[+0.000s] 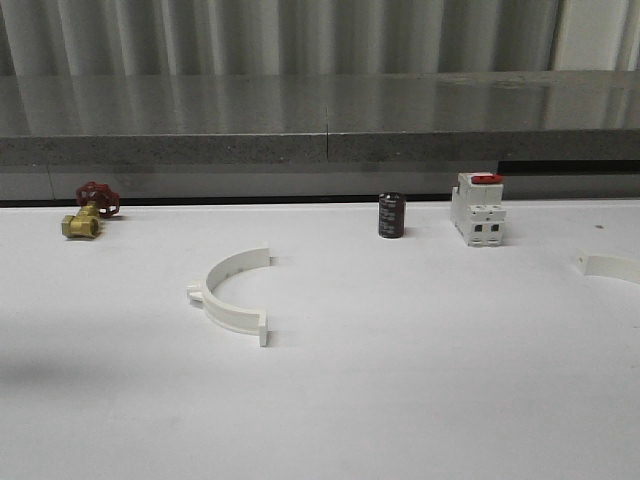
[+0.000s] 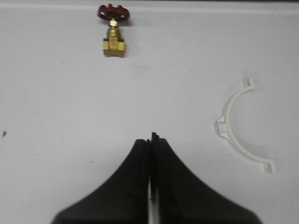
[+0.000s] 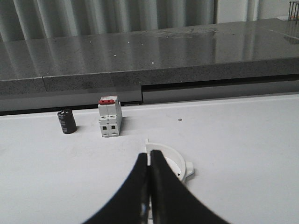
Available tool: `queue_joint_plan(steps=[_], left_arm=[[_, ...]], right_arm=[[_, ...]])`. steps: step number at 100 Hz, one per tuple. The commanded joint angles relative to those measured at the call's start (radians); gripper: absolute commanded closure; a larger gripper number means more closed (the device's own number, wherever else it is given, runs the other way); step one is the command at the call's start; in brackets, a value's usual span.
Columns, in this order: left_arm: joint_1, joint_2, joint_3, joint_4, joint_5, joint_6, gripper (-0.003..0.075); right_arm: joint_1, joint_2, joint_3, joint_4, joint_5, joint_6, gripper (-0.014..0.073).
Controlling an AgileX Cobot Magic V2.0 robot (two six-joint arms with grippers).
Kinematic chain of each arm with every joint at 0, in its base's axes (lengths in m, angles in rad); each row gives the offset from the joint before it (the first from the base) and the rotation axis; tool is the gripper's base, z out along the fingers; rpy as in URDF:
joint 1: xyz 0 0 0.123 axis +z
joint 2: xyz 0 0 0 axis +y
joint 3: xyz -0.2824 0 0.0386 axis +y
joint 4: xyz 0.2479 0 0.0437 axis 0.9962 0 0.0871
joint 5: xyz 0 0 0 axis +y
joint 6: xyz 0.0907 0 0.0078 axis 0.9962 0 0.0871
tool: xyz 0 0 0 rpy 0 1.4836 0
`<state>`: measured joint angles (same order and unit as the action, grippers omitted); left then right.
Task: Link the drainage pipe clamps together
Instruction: 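Lower the right gripper onto the other white half-clamp and grasp its end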
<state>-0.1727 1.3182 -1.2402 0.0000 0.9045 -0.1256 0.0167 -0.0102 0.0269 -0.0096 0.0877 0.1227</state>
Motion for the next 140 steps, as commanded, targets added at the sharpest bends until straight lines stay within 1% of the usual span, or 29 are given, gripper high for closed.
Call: queue_joint_plan(steps=[1,31,44,63,68,81,90,111,125,132,137,140], left_arm=[[0.029,-0.120,0.043,0.024,-0.086,0.003,0.0741],[0.124,-0.474,0.336,0.040,-0.170,0.003,0.0741],[0.126,-0.645,0.457,0.045,-0.199,0.003,0.0741],[0.126,-0.880,0.605,0.045,-0.201,0.003,0.0741],[0.126,-0.939,0.634,0.045,-0.201,0.003,0.0741],[0.126,-1.082,0.692,0.045,-0.195,0.003,0.0741],[0.126,-1.160,0.724,0.045,-0.191,0.003,0.0741],[0.126,-1.241,0.747,0.045,-0.170,0.003,0.0741],[0.126,-1.241,0.747,0.045,-0.164,0.003,0.0741],[0.126,-1.241,0.747,0.045,-0.157,0.003,0.0741],[0.126,-1.241,0.747,0.045,-0.157,0.003,0.0741],[0.126,-1.241,0.747,0.045,-0.157,0.003,0.0741]], right_arm=[[-0.004,-0.019,-0.016,-0.009,-0.078,-0.003,0.0659],[-0.004,-0.019,-0.016,-0.009,-0.104,-0.003,0.0659],[-0.004,-0.019,-0.016,-0.009,-0.104,-0.003,0.0659],[-0.001,-0.019,-0.028,-0.009,-0.114,-0.003,0.0659],[-0.001,-0.019,-0.050,-0.009,-0.082,-0.003,0.0659],[-0.001,0.003,-0.152,-0.009,0.080,-0.003,0.0659],[-0.001,0.052,-0.230,-0.008,0.171,-0.003,0.0659],[-0.001,0.260,-0.427,-0.008,0.408,-0.003,0.0659],[-0.001,0.442,-0.533,-0.008,0.495,-0.003,0.0655],[-0.001,0.531,-0.577,-0.008,0.500,-0.003,0.0617],[-0.001,0.592,-0.605,-0.008,0.499,-0.003,0.0558],[-0.001,0.635,-0.620,-0.008,0.499,-0.003,0.0503]])
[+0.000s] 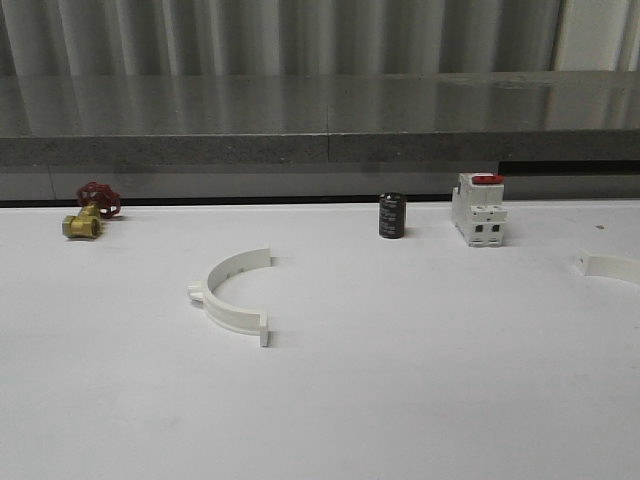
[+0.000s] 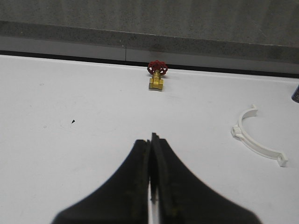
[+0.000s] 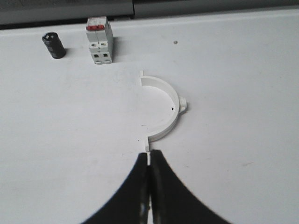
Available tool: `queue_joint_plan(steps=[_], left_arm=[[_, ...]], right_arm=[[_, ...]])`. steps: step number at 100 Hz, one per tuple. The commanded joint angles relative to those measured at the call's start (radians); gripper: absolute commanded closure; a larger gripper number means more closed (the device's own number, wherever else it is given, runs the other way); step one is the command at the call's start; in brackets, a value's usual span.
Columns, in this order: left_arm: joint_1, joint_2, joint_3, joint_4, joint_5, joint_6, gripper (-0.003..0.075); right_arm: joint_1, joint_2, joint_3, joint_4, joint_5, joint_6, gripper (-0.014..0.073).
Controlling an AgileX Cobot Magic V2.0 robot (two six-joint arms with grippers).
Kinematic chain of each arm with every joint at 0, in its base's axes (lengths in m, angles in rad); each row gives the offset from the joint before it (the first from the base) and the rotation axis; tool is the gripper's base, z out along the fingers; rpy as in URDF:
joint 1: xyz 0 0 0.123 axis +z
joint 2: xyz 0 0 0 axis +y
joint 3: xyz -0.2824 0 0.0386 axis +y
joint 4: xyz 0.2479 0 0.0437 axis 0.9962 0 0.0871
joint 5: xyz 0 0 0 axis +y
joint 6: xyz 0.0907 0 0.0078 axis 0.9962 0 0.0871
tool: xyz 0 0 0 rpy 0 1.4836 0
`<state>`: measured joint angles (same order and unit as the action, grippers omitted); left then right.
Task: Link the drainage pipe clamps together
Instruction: 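Lower the right gripper onto the other white half-clamp and grasp its end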
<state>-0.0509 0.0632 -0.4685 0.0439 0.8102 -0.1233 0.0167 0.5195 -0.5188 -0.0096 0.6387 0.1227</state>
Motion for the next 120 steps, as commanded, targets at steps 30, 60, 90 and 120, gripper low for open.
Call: queue_joint_plan(steps=[30,60,90,120], left_arm=[[0.004,0.015,-0.024,0.001,-0.063,0.001,0.0741],[0.004,0.015,-0.024,0.001,-0.063,0.001,0.0741],[0.004,0.015,-0.024,0.001,-0.063,0.001,0.0741],[0.004,0.015,-0.024,0.001,-0.063,0.001,0.0741]], right_arm=[[-0.001,0.441,-0.245,-0.014,0.088,-0.003,0.0197],[-0.087,0.775,-0.418,-0.013,0.149,0.018,0.0197],[-0.113,1.092,-0.592,-0.025,0.125,0.015,0.0197],[-0.126,1.311,-0.718,-0.025,0.139,0.015,0.0197]])
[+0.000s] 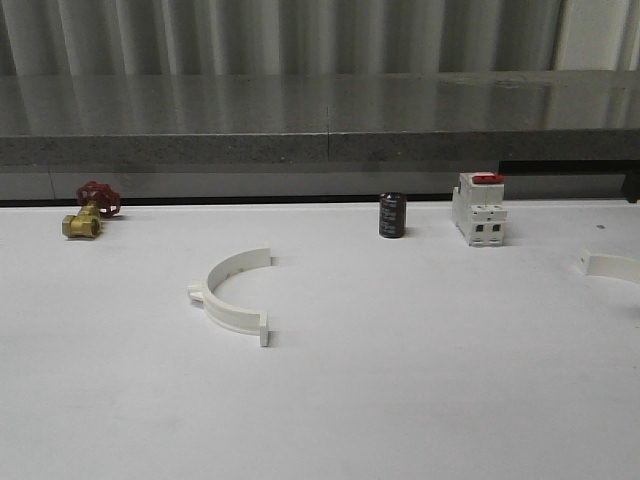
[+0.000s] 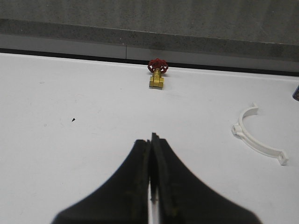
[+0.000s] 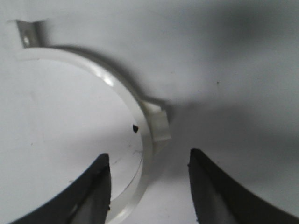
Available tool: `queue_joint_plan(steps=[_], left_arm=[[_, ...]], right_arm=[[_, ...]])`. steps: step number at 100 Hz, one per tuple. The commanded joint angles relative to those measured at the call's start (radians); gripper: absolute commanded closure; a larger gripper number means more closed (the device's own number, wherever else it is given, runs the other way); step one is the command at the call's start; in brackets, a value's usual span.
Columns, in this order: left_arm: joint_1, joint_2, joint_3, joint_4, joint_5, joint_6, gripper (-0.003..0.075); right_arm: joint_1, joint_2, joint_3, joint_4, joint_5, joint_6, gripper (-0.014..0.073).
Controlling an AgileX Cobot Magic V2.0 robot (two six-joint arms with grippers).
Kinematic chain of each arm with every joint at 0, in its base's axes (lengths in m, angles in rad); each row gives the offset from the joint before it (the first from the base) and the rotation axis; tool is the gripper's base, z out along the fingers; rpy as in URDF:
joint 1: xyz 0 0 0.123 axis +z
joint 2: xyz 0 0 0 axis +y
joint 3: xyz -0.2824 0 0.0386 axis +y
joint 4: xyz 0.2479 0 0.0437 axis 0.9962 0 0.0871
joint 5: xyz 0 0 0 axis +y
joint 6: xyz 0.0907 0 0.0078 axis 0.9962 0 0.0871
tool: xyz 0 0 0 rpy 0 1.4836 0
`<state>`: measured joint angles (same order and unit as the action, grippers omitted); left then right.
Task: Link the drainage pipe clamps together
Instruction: 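Lower the right gripper onto the other white half-clamp and grasp its end, then carry the half-clamp with the right gripper and join it to the placed half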
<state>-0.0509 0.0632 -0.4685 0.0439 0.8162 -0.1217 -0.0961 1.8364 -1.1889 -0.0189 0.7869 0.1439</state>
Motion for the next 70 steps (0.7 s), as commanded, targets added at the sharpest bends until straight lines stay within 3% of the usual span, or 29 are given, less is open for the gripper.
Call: queue_joint_plan(steps=[1,16,31,38,70], left_arm=[[0.004,0.015,-0.024,0.001,-0.069,-0.001,0.0741],[0.004,0.015,-0.024,0.001,-0.069,-0.001,0.0741],[0.004,0.015,-0.024,0.001,-0.069,-0.001,0.0741],[0.004,0.015,-0.024,0.001,-0.069,-0.001,0.0741],[0.004,0.015,-0.024,0.001,-0.069,-0.001,0.0741]], right_arm=[[-0.015,-0.003,-0.049,-0.015,-0.009,-0.006,0.0197],[-0.018,0.034,-0.067,-0.015,-0.011,-0.007,0.0219],[-0.018,0.036,-0.068,-0.015,-0.012,-0.007,0.0458],[-0.018,0.035,-0.068,-0.015,-0.012,-0.007,0.0527],[0.013,-0.019,-0.078,0.000,0.062,0.042,0.0532]])
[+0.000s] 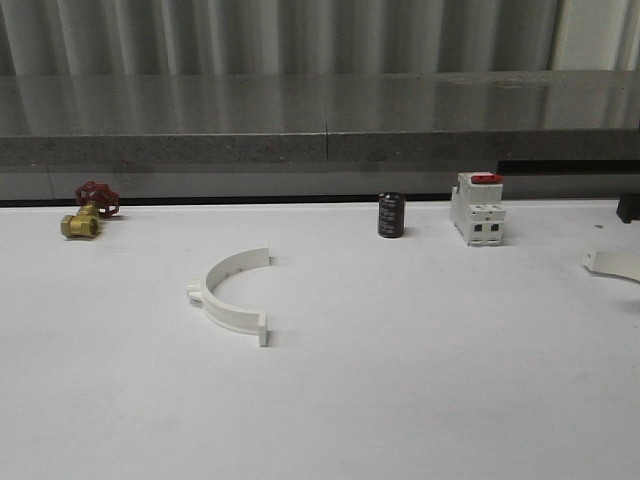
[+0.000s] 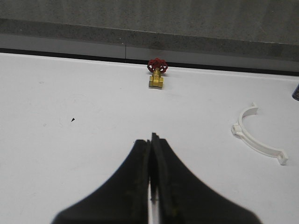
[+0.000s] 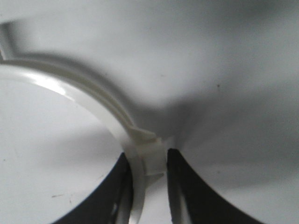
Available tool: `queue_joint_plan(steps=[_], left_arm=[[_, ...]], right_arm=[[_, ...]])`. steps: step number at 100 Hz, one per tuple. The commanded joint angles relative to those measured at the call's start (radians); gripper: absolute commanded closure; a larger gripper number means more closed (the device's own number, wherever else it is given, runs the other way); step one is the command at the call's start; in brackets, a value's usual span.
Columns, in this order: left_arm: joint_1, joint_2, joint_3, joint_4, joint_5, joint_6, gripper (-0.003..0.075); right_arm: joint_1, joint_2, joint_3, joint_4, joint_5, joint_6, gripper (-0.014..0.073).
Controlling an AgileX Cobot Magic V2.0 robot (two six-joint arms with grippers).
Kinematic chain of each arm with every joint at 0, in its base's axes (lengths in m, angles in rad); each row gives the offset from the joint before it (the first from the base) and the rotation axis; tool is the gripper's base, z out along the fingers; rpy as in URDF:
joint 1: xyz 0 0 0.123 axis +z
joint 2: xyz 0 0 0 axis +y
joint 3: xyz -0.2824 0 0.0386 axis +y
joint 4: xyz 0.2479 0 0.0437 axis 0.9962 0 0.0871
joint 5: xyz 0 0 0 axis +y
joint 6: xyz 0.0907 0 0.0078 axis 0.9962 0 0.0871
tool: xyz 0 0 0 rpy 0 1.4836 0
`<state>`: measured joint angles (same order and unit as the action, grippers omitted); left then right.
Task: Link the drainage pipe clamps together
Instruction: 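Carry the half-clamp with the right gripper and join it to the placed half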
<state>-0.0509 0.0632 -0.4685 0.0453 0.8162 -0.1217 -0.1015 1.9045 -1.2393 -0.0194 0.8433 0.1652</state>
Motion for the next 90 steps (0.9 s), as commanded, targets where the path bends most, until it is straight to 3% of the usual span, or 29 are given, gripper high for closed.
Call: queue_joint_plan(steps=[1,44,60,90], left_arm=[[0.004,0.015,-0.024,0.000,-0.069,-0.001,0.0741],[0.004,0.015,-0.024,0.000,-0.069,-0.001,0.0741],[0.004,0.015,-0.024,0.000,-0.069,-0.001,0.0741],[0.004,0.015,-0.024,0.000,-0.069,-0.001,0.0741]], right_arm=[[0.024,-0.091,-0.028,-0.002,0.006,0.022,0.0532],[0.366,-0.189,-0.028,-0.024,0.045,0.436,0.0533],[0.446,-0.158,-0.060,-0.015,0.008,0.505,0.0533],[0.563,0.010,-0.286,-0.093,0.118,0.589,0.0533]])
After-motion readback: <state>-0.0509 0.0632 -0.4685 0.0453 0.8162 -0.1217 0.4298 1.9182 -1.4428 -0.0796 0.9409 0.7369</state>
